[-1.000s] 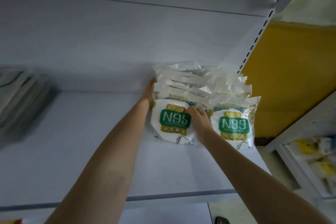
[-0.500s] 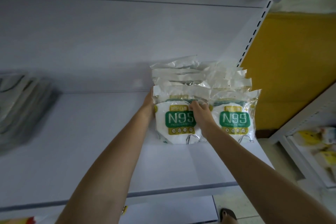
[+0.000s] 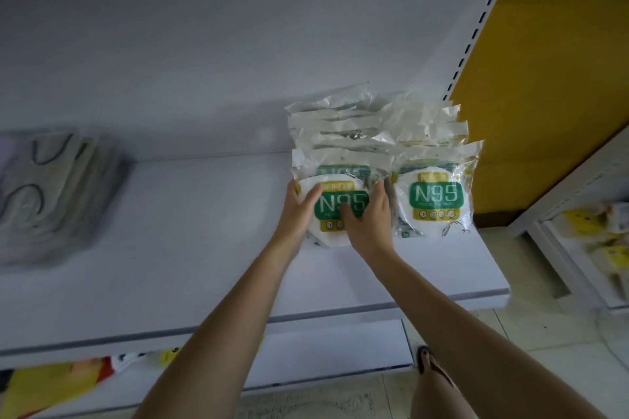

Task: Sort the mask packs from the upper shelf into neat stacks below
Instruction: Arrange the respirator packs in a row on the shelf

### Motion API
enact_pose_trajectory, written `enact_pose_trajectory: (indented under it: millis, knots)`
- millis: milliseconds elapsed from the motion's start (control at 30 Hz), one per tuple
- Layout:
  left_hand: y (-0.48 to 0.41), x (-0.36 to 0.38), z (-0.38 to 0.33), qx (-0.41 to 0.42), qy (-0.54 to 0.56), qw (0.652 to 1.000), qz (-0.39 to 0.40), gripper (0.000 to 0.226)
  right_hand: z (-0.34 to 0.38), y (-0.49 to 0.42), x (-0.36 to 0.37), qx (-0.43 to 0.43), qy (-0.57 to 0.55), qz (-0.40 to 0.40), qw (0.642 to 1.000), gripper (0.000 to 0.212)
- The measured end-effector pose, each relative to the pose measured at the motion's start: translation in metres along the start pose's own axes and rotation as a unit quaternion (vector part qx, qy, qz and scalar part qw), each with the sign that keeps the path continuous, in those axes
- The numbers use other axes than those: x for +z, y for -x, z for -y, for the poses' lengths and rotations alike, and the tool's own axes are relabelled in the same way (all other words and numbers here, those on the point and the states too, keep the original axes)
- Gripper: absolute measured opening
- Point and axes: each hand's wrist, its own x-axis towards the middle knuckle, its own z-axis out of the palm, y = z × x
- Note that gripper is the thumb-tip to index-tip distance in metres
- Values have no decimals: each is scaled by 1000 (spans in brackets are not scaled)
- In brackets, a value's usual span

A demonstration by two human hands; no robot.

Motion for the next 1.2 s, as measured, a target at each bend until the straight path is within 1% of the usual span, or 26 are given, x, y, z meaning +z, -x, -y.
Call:
enact_pose_trajectory:
  millis: [100, 233, 333, 400, 467, 533, 600, 667, 767, 867, 900, 967, 1033, 1100, 1133, 1200]
  knots:
    - [6, 10, 2, 10, -26, 999, 20, 38, -6, 3, 1, -13, 32, -25, 999, 75]
    - [12, 11, 9, 41, -37, 998, 20, 38, -19, 3, -3, -41, 62, -29, 997, 74]
    - [14, 10, 12, 88, -59, 994, 9, 29, -21, 6, -4, -55, 57, -34, 996, 73]
    - [18, 9, 15, 127, -100, 987, -10, 30, -23, 11, -4, -66, 33, -39, 997, 73]
    - [18, 7, 16, 153, -142, 978, -11, 33, -25, 15, -4, -84, 15, -40, 996, 74]
    - [15, 7, 14, 137, -133, 981, 11, 34, -29, 13, -5, -92, 25, -30, 995, 75]
    - [9, 6, 14, 87, -94, 991, 37, 34, -30, 9, -6, -80, 35, -16, 996, 77]
    - [7, 7, 11, 51, -91, 993, 52, 40, -31, 8, -5, -72, 37, -8, 997, 76]
    - [7, 8, 12, 47, -109, 992, 31, 41, -32, 7, -4, -61, 39, 5, 997, 76]
    - [7, 10, 12, 61, -110, 992, 15, 38, -34, 4, -5, -50, 42, 20, 998, 78]
    - [8, 10, 11, 64, -113, 991, 17, 42, -34, 5, -5, -48, 38, 16, 998, 80]
    - [12, 9, 8, 68, -133, 989, 0, 59, -31, 10, -4, -51, 26, -21, 998, 84]
    - [17, 2, 0, 73, -162, 983, -42, 74, -24, 18, -6, -87, 31, -80, 993, 80]
    - [23, -12, -13, 72, -179, 978, -83, 80, -9, 22, -7, -172, 62, -123, 975, 72]
    - [28, -23, -21, 71, -186, 974, -105, 79, 1, 22, -7, -208, 74, -116, 968, 70]
    - [43, -50, -41, 89, -204, 965, -142, 73, 31, 27, -1, -251, 84, -51, 963, 71]
